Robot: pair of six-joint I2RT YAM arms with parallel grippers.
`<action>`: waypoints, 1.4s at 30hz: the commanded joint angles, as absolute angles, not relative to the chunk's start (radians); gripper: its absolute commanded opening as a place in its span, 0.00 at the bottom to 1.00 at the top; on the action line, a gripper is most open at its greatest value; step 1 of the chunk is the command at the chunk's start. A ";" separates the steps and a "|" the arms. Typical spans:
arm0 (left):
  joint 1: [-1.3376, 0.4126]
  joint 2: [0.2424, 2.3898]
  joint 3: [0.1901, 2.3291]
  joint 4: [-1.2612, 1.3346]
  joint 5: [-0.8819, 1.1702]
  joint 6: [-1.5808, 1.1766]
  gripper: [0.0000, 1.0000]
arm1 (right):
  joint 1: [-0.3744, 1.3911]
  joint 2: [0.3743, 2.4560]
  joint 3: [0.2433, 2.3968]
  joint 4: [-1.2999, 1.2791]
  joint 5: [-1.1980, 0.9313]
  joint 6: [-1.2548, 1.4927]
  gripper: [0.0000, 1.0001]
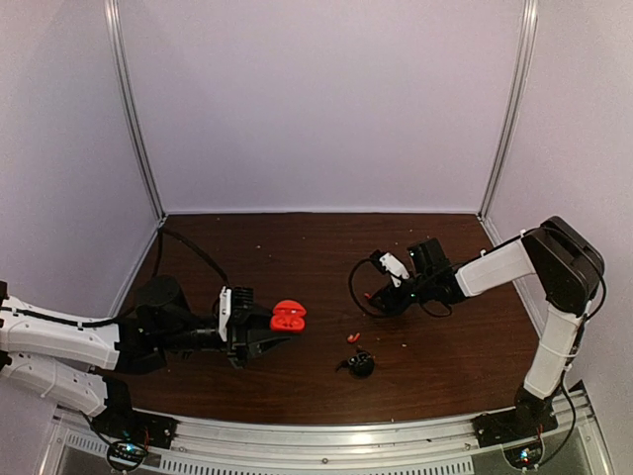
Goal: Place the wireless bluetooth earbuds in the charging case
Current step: Pick up the left earbud from the center of the board.
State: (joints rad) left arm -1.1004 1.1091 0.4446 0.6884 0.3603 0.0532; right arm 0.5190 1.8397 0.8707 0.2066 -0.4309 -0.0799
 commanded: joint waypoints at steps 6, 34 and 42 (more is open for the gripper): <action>-1.092 1.072 0.424 0.752 0.335 0.057 0.03 | 0.517 1.865 0.892 0.212 -0.395 -0.089 0.48; -1.083 0.989 0.376 0.744 0.302 0.074 0.03 | 0.595 1.934 0.945 0.119 -0.281 -0.104 0.28; -1.081 0.988 0.367 0.758 0.290 0.069 0.03 | 0.628 1.886 0.902 0.121 -0.293 -0.124 0.12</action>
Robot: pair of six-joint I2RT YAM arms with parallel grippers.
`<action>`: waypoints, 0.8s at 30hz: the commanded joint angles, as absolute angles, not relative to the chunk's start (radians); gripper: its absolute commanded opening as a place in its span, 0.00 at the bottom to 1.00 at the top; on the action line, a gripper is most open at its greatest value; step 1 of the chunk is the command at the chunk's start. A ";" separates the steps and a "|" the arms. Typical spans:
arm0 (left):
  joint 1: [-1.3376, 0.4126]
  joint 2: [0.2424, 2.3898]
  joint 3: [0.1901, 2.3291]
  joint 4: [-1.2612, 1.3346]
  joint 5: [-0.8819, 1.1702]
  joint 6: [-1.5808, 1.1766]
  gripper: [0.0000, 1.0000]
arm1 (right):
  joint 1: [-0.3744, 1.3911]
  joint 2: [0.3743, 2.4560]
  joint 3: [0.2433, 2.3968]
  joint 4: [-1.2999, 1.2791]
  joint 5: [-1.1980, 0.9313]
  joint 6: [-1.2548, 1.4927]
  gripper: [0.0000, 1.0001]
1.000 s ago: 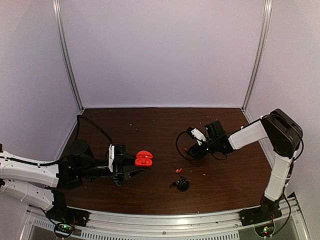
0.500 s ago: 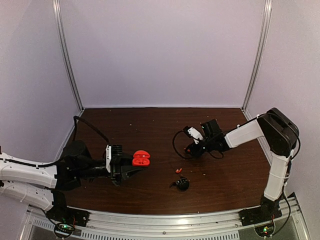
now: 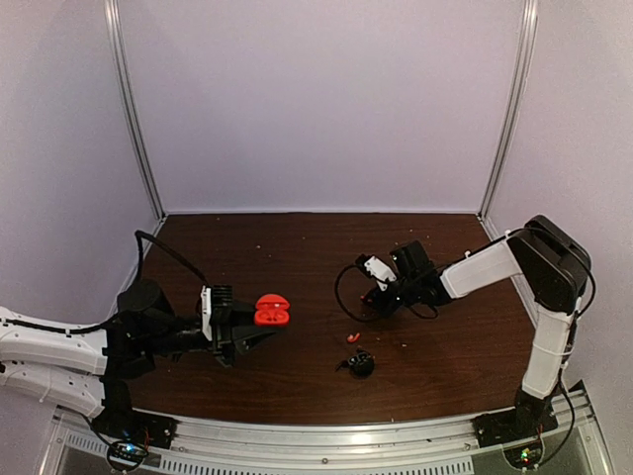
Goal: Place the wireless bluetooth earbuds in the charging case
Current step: Pick up the left earbud from the center of the board, then place the left earbud at the center of the board.
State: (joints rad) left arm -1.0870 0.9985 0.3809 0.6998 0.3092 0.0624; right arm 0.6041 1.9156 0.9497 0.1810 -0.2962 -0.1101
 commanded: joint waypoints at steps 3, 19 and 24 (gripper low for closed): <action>-1.079 0.989 0.362 0.770 0.286 0.063 0.03 | 0.639 1.848 0.873 0.120 -0.356 -0.133 0.09; -1.075 1.036 0.371 0.739 0.317 0.103 0.03 | 0.706 1.412 0.800 0.200 -0.898 -0.013 0.06; -1.077 1.082 0.419 0.638 0.322 0.163 0.02 | 0.724 1.314 0.828 0.152 -0.987 0.042 0.06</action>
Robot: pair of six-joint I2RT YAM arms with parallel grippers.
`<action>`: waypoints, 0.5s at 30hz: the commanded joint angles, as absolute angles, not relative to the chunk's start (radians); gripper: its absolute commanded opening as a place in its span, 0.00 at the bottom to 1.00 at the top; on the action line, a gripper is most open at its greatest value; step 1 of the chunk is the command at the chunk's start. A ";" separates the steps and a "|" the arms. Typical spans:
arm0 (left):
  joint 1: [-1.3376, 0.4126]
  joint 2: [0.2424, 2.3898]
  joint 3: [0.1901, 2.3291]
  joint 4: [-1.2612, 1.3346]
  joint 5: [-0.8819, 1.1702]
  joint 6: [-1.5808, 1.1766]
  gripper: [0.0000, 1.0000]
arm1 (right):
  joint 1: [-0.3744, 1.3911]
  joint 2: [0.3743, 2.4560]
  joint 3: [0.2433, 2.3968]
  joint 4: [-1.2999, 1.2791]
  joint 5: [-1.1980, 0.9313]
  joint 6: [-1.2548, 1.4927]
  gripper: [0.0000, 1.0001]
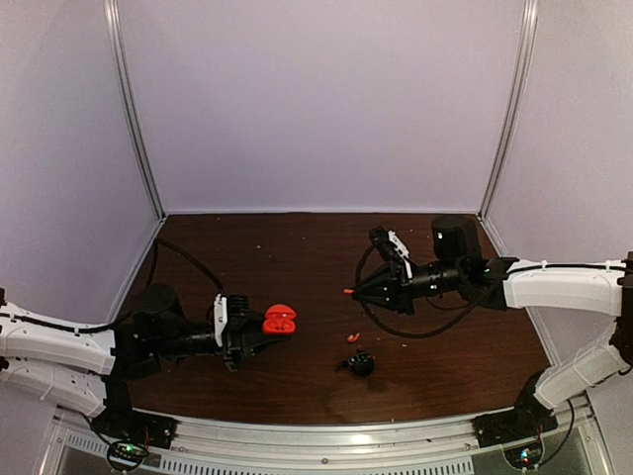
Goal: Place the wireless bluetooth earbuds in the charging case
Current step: Place the left earbud at the center of the board.
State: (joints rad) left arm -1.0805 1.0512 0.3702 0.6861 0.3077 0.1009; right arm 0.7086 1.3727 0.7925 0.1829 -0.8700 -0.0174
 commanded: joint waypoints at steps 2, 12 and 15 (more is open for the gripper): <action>-1.077 1.094 0.431 0.609 0.315 0.179 0.01 | 0.736 1.284 0.839 0.126 -1.010 0.050 0.06; -1.077 1.141 0.495 0.540 0.317 0.183 0.01 | 0.847 1.230 0.926 -0.067 -1.115 0.035 0.07; -1.077 1.152 0.503 0.550 0.330 0.163 0.01 | 0.887 1.244 0.979 -0.157 -1.093 -0.004 0.07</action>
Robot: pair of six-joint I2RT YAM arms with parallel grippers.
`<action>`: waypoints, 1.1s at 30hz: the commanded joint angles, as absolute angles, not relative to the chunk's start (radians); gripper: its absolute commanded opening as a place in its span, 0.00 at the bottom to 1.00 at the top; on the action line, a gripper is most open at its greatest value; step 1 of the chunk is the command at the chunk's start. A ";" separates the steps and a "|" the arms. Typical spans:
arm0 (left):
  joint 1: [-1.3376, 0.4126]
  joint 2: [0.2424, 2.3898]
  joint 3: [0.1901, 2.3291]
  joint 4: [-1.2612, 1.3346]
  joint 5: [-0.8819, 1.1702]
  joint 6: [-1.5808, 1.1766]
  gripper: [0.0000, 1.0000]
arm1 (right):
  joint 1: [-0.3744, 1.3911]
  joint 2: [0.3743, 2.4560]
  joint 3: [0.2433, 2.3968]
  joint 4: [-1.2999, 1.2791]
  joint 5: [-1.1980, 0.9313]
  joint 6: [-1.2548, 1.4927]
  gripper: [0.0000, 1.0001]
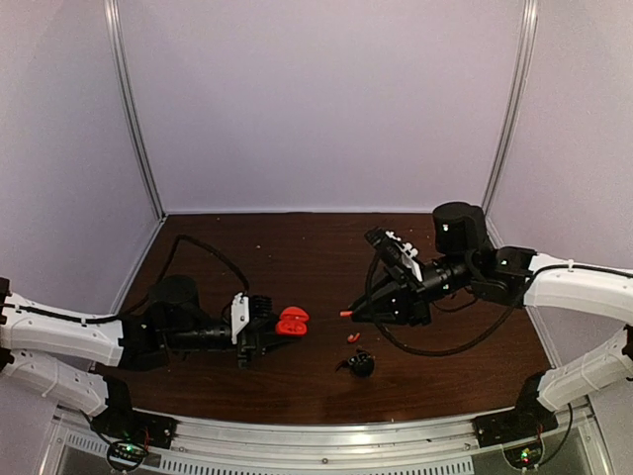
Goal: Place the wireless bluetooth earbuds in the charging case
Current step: Place the left earbud at the center of the board.
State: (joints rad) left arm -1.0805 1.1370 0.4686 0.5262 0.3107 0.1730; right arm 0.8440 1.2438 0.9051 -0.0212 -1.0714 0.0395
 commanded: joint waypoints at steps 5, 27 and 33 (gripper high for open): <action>-1.076 1.157 0.513 0.569 0.348 0.126 0.01 | 0.928 1.248 1.043 -0.231 -1.046 -0.062 0.07; -1.077 1.250 0.456 0.876 0.466 -0.022 0.01 | 1.237 1.460 1.468 -0.715 -0.229 -0.216 0.06; -1.076 1.253 0.436 0.889 0.409 -0.010 0.01 | 1.248 1.419 1.438 -0.692 -0.146 -0.190 0.05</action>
